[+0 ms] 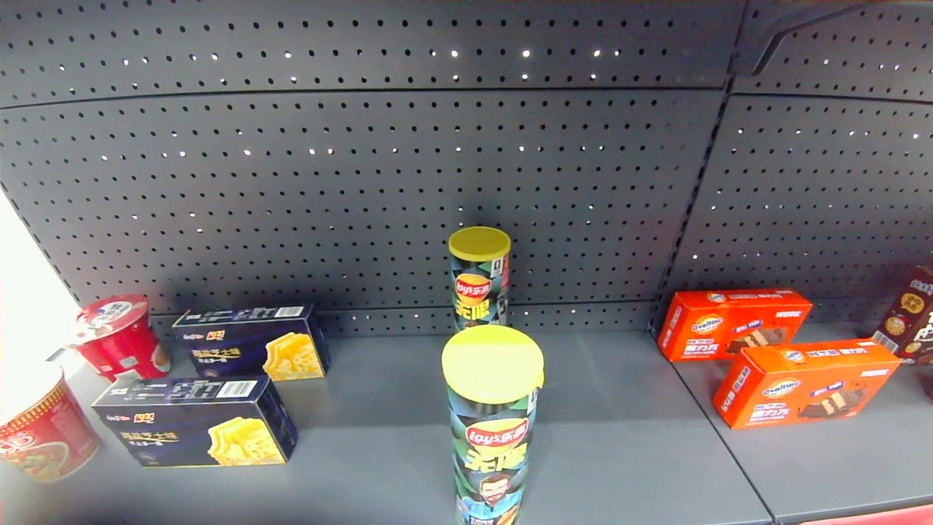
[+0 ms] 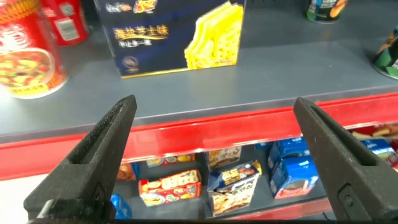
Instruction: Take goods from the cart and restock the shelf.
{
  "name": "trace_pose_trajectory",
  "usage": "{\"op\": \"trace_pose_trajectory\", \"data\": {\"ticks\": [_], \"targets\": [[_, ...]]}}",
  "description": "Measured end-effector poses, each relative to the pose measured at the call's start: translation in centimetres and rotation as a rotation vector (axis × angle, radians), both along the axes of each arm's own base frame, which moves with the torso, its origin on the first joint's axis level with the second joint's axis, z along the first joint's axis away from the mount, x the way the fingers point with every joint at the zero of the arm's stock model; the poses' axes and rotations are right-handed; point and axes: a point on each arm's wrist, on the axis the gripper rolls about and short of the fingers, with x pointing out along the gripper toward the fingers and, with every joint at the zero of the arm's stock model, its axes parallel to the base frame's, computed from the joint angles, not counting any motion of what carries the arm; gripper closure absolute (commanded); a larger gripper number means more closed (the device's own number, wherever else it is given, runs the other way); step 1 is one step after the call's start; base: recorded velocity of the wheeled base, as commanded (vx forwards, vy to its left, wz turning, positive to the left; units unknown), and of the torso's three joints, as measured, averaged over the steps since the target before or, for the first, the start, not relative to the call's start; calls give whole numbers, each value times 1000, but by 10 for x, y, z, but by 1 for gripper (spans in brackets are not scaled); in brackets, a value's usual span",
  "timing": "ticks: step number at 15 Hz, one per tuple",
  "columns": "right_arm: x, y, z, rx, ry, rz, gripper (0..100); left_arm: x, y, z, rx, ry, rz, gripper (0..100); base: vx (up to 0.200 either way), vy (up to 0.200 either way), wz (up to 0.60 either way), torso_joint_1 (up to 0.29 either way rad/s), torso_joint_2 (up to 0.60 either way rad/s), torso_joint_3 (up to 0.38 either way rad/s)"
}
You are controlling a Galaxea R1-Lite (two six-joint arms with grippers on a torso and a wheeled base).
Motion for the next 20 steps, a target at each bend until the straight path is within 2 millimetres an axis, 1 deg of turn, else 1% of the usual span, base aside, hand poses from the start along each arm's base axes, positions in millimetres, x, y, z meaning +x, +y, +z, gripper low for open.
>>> {"op": "trace_pose_trajectory", "data": {"ticks": [2,5,14,16,20], "targets": [[0,0,0,1,0,0,0,0,0,0,7,-2,-9,0,0,0,0,0,0,0],[0,0,0,2,0,3,0,0,0,0,1,-1,-4,0,-200,0,0,10,1,2],[0,0,0,-1,1,2,0,0,0,0,0,-1,-3,0,0,0,0,0,0,0],[0,0,0,-1,2,2,0,0,0,0,0,-1,-4,0,0,0,600,2,5,0],[0,0,0,-1,1,0,0,0,0,0,0,1,-5,0,0,0,0,0,0,0]]}}
